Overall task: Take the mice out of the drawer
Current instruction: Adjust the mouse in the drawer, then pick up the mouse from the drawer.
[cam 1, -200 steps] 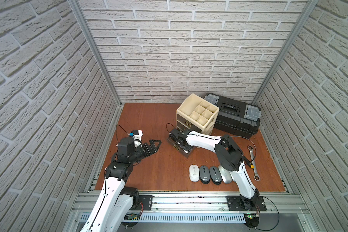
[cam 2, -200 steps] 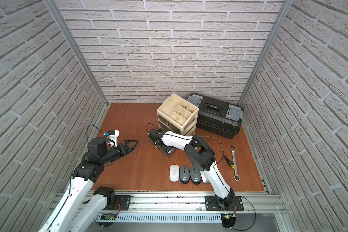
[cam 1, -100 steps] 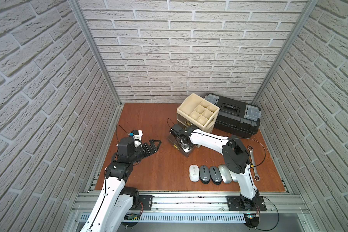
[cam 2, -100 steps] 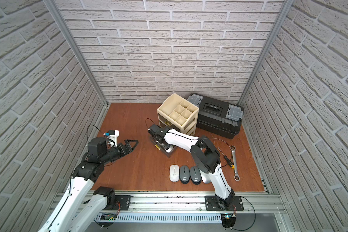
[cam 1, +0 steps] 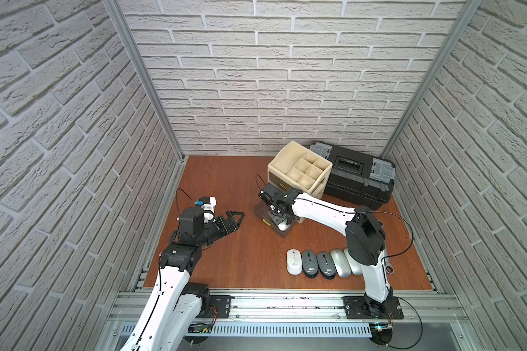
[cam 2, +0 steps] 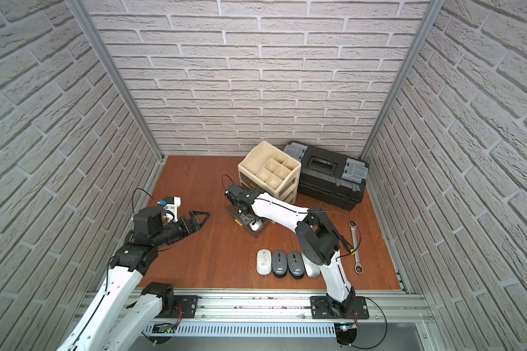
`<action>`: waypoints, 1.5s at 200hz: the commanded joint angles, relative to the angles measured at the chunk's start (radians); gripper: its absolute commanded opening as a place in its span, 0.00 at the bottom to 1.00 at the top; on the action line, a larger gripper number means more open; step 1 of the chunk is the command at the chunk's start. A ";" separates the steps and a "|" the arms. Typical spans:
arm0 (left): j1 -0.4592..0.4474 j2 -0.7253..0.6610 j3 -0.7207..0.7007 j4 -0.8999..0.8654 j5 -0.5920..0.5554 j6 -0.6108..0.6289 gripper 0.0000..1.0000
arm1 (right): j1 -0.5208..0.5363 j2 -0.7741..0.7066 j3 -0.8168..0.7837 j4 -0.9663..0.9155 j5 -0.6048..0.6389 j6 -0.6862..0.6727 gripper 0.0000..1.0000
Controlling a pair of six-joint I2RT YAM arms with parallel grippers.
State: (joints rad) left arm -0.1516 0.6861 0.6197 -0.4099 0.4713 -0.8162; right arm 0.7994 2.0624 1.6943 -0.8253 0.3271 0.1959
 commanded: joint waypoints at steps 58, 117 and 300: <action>0.009 -0.033 -0.006 0.029 0.003 0.003 0.98 | -0.041 0.002 -0.050 0.063 -0.107 0.099 0.61; 0.011 -0.027 -0.006 0.036 0.007 0.001 0.98 | -0.068 0.030 -0.077 0.093 -0.159 0.118 0.63; 0.012 -0.026 -0.008 0.037 0.006 0.000 0.98 | -0.091 0.132 -0.032 0.057 -0.166 0.066 0.64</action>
State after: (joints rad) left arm -0.1452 0.6613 0.6197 -0.4110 0.4725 -0.8165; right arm 0.7200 2.1387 1.6627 -0.7380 0.1150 0.2863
